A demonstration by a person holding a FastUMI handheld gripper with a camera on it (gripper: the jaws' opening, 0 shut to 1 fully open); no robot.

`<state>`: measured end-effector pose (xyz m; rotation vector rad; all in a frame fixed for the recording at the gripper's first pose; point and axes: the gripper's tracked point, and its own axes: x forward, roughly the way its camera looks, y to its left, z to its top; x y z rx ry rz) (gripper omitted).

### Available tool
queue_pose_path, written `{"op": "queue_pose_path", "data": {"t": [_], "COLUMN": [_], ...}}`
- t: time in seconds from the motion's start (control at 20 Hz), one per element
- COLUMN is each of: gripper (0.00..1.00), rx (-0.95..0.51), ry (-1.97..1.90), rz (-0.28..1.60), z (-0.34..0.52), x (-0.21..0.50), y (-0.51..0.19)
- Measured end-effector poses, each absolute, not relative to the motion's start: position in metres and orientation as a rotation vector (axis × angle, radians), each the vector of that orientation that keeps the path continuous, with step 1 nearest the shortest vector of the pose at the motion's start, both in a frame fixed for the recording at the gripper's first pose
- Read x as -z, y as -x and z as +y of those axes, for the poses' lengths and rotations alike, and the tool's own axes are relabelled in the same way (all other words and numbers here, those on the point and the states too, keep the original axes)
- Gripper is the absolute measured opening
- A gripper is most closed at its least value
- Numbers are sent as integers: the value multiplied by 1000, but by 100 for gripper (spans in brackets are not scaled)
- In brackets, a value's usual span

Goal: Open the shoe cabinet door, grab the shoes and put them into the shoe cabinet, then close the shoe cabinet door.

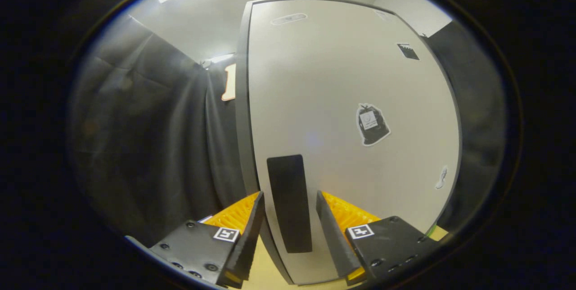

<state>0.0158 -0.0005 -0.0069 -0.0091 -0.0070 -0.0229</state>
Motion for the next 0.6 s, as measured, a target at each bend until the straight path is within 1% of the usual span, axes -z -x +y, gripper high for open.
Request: {"op": "queue_pose_path", "data": {"t": [0.45, 0.5, 0.6], "gripper": [29, 19, 19], "rx": [11, 15, 9], "ry": [4, 8, -1], "rz": [-7, -3, -2], "z": [0, 0, 0], "x": [4, 4, 4], "y": [-5, -7, -3]}}
